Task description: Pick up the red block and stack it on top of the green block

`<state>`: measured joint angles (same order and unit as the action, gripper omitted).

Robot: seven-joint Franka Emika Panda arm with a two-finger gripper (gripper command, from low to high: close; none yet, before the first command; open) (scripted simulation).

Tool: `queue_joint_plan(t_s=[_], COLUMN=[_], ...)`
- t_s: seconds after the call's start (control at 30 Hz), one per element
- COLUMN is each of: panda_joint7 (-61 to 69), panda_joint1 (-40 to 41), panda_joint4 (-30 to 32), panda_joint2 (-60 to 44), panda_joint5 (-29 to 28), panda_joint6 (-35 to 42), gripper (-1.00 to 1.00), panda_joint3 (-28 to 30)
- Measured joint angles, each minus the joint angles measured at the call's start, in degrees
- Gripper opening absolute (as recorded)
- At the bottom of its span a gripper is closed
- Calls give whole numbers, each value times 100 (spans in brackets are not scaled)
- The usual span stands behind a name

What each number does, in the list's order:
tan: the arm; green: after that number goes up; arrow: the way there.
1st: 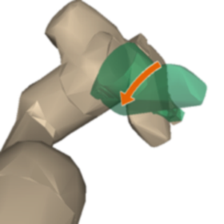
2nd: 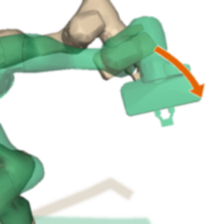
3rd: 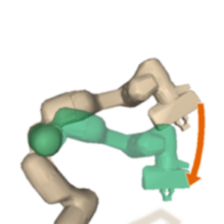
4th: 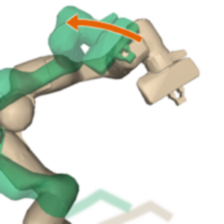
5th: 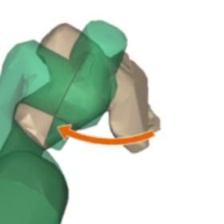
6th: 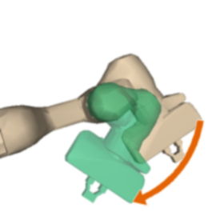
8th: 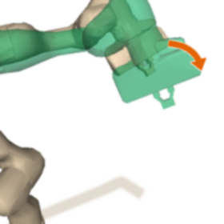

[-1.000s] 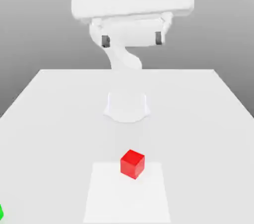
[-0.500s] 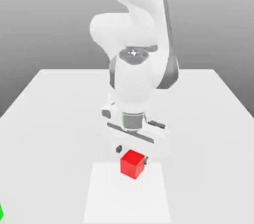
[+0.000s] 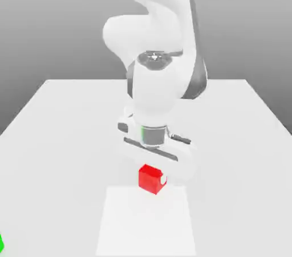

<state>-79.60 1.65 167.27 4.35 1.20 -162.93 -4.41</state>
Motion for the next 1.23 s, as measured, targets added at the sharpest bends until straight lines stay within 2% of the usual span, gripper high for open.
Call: queue_joint_plan(t_s=[0.4, 0.93, 1.03, 1.07, 1.23], panda_joint7=[2397, 5365, 5594, 5629, 5629], panda_joint1=[1067, 2465, 2567, 2594, 2594], panda_joint4=[-1926, -4621, -4809, -4831, -4831], panda_joint2=[-1128, -2501, -2996, -3198, -3198], panda_joint5=[427, 308, 361, 393, 393], panda_joint6=[1076, 2185, 1839, 1660, 1660], gripper=[-100, -100, -100, 100, 100], panda_joint3=[548, 1077, 1054, 1029, 1029])
